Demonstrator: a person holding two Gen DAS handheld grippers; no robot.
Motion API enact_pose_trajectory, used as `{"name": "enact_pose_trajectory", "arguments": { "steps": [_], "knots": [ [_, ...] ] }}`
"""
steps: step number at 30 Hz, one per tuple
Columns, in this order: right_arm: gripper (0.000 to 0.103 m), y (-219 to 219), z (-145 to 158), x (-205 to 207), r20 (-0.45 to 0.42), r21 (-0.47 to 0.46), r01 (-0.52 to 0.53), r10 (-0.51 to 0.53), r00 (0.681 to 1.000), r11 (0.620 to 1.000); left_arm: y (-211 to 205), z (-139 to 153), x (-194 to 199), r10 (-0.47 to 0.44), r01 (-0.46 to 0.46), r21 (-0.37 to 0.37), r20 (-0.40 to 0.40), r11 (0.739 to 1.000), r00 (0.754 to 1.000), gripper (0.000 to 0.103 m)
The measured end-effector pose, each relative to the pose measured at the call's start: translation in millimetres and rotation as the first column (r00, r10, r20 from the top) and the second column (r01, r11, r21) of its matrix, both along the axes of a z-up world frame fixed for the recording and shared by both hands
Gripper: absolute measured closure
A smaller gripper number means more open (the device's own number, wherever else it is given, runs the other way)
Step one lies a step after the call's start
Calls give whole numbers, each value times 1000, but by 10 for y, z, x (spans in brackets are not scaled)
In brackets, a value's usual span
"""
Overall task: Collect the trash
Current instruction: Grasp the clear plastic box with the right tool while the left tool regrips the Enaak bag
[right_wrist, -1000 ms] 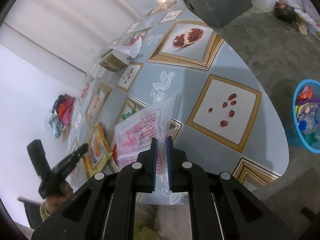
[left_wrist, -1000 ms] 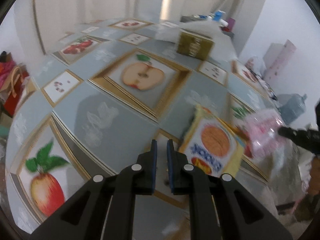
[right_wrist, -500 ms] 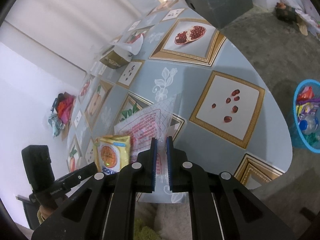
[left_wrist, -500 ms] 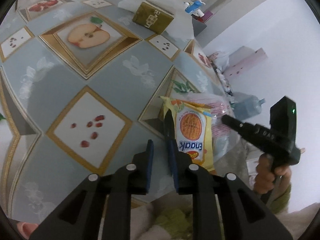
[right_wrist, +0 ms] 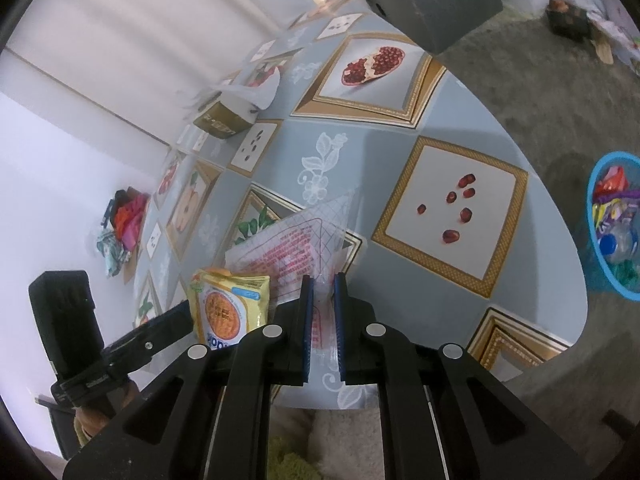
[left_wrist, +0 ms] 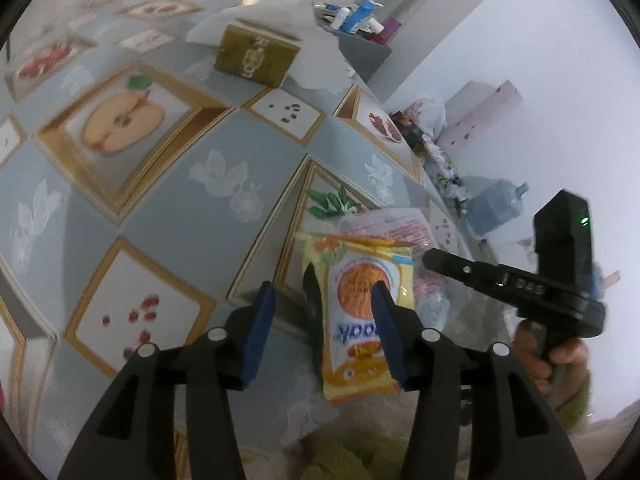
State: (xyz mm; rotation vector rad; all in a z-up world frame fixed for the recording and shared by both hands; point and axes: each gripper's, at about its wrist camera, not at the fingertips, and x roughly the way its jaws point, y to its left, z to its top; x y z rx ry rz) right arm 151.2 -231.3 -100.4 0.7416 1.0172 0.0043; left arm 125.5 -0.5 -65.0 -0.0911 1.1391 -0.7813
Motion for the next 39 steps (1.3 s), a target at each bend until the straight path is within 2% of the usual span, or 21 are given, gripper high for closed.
{"name": "enact_pose_trajectory", "arguments": {
  "steps": [4,8,13,16,21,24,39],
  "knots": [
    [94,-10,-13,-5,0,6,-1,1,1000,1000,-149,-24,23,-18,10,94,83,995,996,55],
    [94,-21,-18,-13,3,11,-1,1,1000,1000,-319,-18,-20,-72,33,205,182,978,981,55],
    [94,-31,-23,-28,12,22,-4,4,1000,1000,-413,-37,-81,-114,48,264,240,963,964,55],
    [94,-44,-18,-41,22,39,-13,12,1000,999,-401,-32,-83,-103,35,265,247,964,963,61],
    [94,-41,18,-59,45,37,-19,17,999,999,-397,-30,-28,-69,1,268,244,963,967,92],
    [94,-91,34,-88,59,41,-10,7,998,999,-398,-24,4,-62,-6,272,240,962,969,102],
    [95,-470,46,-366,112,92,93,-103,988,991,-524,277,7,-52,-20,220,316,975,947,103]
  ]
}}
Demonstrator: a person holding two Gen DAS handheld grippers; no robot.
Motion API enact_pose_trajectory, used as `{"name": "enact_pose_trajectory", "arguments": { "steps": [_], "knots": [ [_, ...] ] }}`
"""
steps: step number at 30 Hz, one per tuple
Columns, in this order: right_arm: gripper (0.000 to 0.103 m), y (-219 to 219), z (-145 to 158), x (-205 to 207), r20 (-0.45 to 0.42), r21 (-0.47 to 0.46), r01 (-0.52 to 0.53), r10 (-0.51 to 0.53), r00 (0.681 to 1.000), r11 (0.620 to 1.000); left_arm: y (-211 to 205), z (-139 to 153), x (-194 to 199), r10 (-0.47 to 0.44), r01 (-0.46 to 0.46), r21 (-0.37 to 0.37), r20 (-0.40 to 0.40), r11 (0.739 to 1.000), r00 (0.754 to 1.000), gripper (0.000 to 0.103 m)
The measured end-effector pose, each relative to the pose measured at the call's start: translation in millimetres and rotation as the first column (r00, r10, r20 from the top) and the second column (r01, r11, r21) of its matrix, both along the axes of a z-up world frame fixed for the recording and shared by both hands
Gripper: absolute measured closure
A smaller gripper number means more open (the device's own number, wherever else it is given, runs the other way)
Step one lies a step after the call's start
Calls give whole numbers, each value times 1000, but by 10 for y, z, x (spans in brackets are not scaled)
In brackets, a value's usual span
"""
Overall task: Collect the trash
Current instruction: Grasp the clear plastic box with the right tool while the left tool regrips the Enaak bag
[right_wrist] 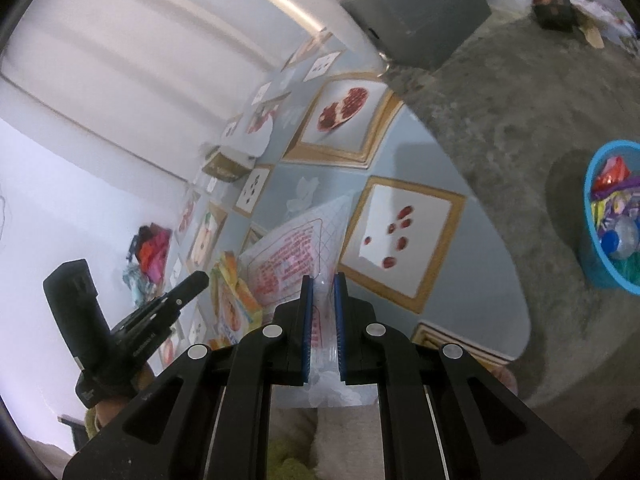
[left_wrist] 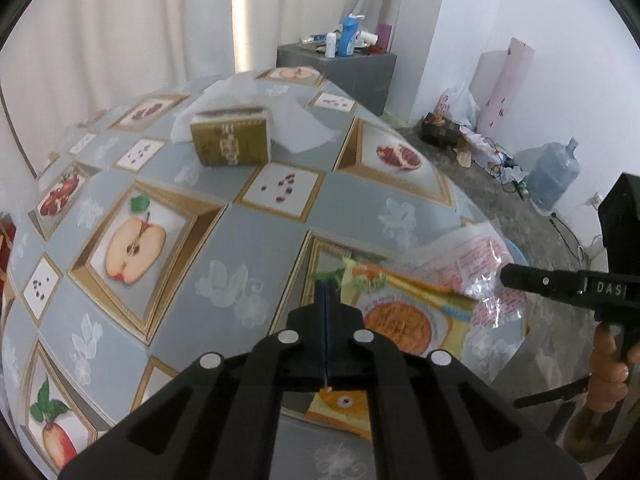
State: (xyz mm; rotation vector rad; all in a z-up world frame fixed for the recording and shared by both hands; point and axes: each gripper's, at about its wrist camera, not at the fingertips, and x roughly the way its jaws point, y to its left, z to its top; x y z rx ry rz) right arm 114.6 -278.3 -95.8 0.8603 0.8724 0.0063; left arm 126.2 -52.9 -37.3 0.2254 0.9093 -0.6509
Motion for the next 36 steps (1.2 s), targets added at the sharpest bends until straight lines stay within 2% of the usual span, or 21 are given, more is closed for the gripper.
{"name": "enact_pose_trajectory", "arguments": {
  "steps": [4,7,10,11,13,14,15,20,26,27,32,36],
  "knots": [
    [95,-81,5,-75,11,16,36,-36,999,999,-86,93,0,-6,6,-11,18,1000,1000,103],
    [95,-174,-14,-143,16,34,62,-62,998,998,-111,129,5,-11,12,-26,4,1000,1000,103],
    [95,-198,-22,-178,19,47,69,-70,997,996,-143,148,-114,-77,77,-29,-17,997,997,103],
    [95,-197,-22,-181,20,50,69,-70,997,996,-156,146,-158,-94,93,-23,-15,995,995,99],
    [95,-198,-21,-182,23,54,64,-66,998,996,-177,126,-280,-152,151,-13,-25,988,988,78],
    [95,-204,-24,-184,23,56,63,-64,998,996,-184,108,-356,-181,181,-11,-30,983,983,61],
    [95,-209,-21,-192,25,58,61,-62,998,996,-190,88,-436,-203,203,-3,-25,979,979,53],
    [95,-208,-10,-198,23,51,57,-58,998,997,-228,-86,-703,-294,296,73,-34,952,955,44],
    [95,-155,-1,-167,14,44,47,-48,999,998,-254,-290,-811,-320,308,208,27,928,947,44],
    [95,-142,0,-161,13,47,43,-44,999,998,-251,-315,-820,-331,316,210,39,925,943,44],
    [95,-101,-9,-125,13,98,26,-27,1000,995,-187,-326,-729,-311,301,169,39,939,950,45],
    [95,-79,12,-111,3,85,32,-32,999,996,-129,-329,-639,-294,291,110,13,950,956,64]
  ]
}}
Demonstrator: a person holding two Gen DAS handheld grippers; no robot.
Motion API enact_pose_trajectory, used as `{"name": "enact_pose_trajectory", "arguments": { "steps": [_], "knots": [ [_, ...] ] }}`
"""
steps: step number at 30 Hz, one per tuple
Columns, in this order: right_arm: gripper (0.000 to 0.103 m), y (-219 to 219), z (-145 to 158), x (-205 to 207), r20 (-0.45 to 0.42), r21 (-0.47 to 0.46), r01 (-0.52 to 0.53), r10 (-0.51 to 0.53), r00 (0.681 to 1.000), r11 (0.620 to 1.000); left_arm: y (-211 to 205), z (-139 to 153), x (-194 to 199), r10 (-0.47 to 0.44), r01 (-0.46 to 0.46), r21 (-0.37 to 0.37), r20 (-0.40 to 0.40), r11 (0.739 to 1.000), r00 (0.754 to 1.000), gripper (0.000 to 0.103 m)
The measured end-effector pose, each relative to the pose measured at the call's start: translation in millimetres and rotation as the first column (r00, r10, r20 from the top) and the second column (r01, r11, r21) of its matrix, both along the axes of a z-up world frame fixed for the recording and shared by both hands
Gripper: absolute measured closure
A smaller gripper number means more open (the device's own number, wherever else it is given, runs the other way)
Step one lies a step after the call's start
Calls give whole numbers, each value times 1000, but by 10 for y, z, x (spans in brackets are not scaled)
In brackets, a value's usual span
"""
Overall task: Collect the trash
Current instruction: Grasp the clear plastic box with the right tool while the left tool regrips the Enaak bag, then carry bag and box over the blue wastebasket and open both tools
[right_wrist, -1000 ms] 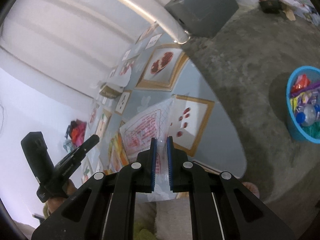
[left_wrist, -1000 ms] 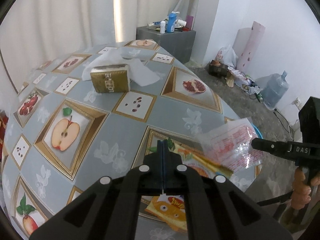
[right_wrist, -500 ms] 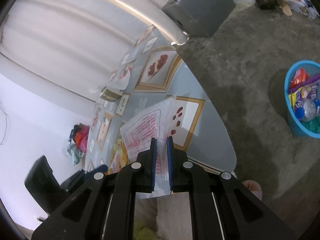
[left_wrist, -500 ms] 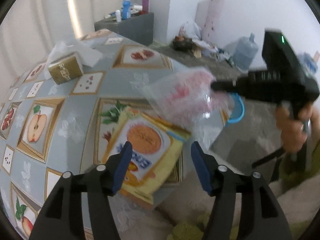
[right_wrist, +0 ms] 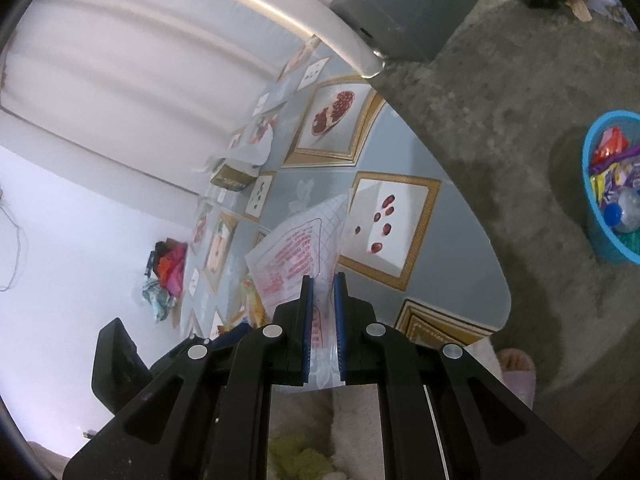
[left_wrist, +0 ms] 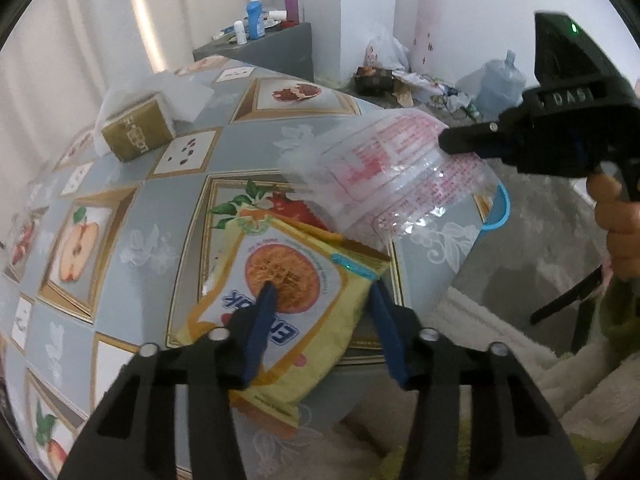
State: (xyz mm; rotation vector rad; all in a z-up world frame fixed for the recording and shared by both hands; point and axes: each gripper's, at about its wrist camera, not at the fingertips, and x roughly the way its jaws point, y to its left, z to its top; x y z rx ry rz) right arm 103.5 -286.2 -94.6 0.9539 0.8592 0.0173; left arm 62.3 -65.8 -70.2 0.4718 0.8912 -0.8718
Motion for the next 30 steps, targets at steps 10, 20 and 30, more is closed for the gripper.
{"name": "enact_pose_trajectory", "arguments": {
  "steps": [10,20,30],
  "knots": [
    [95,-43,20,15,-32,-35,34,-36,999,999,167,26,155,24,-39,-138,-110,990,994,94],
    [95,-352,171,-172,8,-36,136,-136,991,990,202,401,270,13,-36,-260,-88,965,996,100],
    [95,-1207,430,-1196,73,-142,479,-474,878,866,-518,1005,339,-143,111,-408,-49,906,988,100]
  ]
}}
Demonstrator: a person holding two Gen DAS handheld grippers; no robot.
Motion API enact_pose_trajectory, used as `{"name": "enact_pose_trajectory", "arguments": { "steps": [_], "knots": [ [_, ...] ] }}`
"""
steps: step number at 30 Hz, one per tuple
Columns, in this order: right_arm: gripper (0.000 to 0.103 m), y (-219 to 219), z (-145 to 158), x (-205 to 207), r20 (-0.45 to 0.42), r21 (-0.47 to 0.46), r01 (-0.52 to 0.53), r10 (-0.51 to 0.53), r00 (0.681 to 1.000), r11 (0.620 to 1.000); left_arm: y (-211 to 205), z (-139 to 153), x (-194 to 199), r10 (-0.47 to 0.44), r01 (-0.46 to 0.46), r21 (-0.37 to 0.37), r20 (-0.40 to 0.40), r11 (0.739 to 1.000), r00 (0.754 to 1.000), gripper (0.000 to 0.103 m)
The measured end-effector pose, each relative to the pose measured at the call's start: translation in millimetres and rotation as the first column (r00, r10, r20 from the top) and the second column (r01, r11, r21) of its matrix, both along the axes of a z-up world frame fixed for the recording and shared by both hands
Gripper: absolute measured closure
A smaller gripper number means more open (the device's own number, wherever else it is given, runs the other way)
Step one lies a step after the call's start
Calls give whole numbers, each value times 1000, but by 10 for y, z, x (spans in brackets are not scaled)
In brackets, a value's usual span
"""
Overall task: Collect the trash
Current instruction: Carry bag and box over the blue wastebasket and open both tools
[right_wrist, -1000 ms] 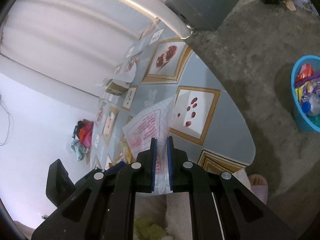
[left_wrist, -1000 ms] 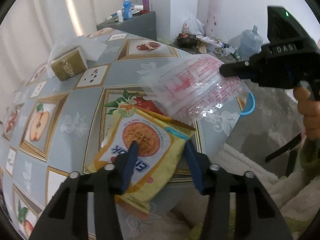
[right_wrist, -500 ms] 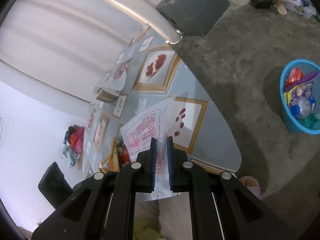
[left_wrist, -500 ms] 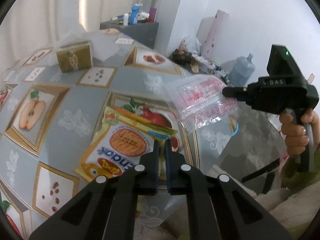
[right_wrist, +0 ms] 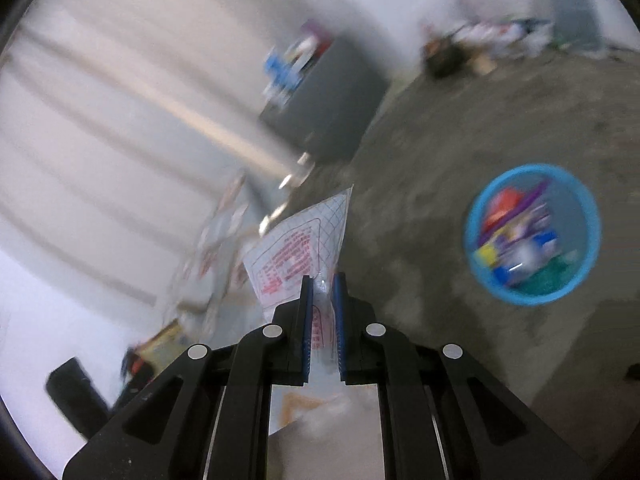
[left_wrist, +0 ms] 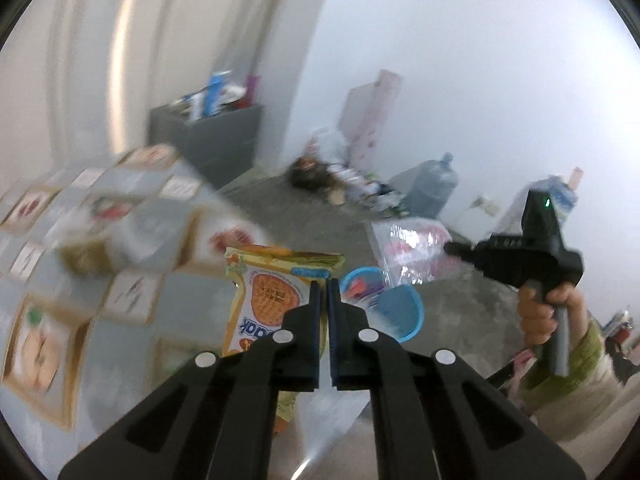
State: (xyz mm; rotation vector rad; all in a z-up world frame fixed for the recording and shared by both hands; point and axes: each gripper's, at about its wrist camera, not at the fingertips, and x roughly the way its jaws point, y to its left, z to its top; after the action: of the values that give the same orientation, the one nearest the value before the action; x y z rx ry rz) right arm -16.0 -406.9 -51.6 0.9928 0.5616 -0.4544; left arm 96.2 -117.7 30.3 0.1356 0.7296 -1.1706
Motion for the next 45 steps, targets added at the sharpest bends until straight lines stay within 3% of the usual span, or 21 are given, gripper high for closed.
{"name": "enact_pose_trajectory", "arguments": {
  "steps": [5,10,14,17,20,24,25,26,27,29,31,37,42,45],
  "knots": [
    [94,-306,-167,-525,-82,-45,189,-192,978,981,-773,117,-55,-144,144,-14,-19,989,989,100],
    [94,-505,-492,-677,-226,-105,282,-299,927,954,-1730,-72,-77,-273,280,27,-156,960,949,100],
    [94,-678,-850,-698,-335,-147,328,-359,871,933,-2569,-461,-137,-344,384,108,-276,917,898,100],
    [94,-843,-1173,-732,-381,-109,359,-373,846,927,-3129,-835,-258,-365,445,184,-347,877,864,100],
    [92,-934,-1314,-698,-412,-123,384,-399,819,915,-3560,-1186,-384,-376,486,205,-411,849,831,100],
    [88,-1076,-1487,-708,-429,-123,431,-440,789,894,-4007,-1560,-580,-380,512,250,-429,822,820,97],
    [85,-1089,-1527,-689,-430,-121,437,-443,786,892,-4095,-1626,-619,-379,512,255,-428,820,820,97],
    [82,-1141,-1609,-664,-423,-101,441,-440,792,892,-4164,-1705,-651,-374,509,266,-426,818,824,89],
    [82,-1160,-1636,-649,-414,-88,443,-438,798,892,-4235,-1780,-697,-365,505,286,-425,814,829,72],
    [72,-1203,-1721,-618,-400,-56,448,-431,809,892,-4350,-1893,-701,-327,476,328,-418,816,848,51],
    [63,-1232,-1800,-632,-374,-18,464,-437,818,886,-4394,-1957,-666,-298,456,339,-425,823,855,51],
    [62,-1194,-1816,-779,-300,100,490,-443,845,866,-4332,-1872,-558,-271,410,337,-389,848,880,50],
    [62,-1096,-1616,-941,-255,115,511,-472,844,852,-4131,-1516,-480,-267,363,294,-320,884,909,50],
    [61,-1027,-1424,-972,-227,92,496,-467,855,864,-3913,-1240,-438,-271,342,261,-272,903,923,50]
  ]
}}
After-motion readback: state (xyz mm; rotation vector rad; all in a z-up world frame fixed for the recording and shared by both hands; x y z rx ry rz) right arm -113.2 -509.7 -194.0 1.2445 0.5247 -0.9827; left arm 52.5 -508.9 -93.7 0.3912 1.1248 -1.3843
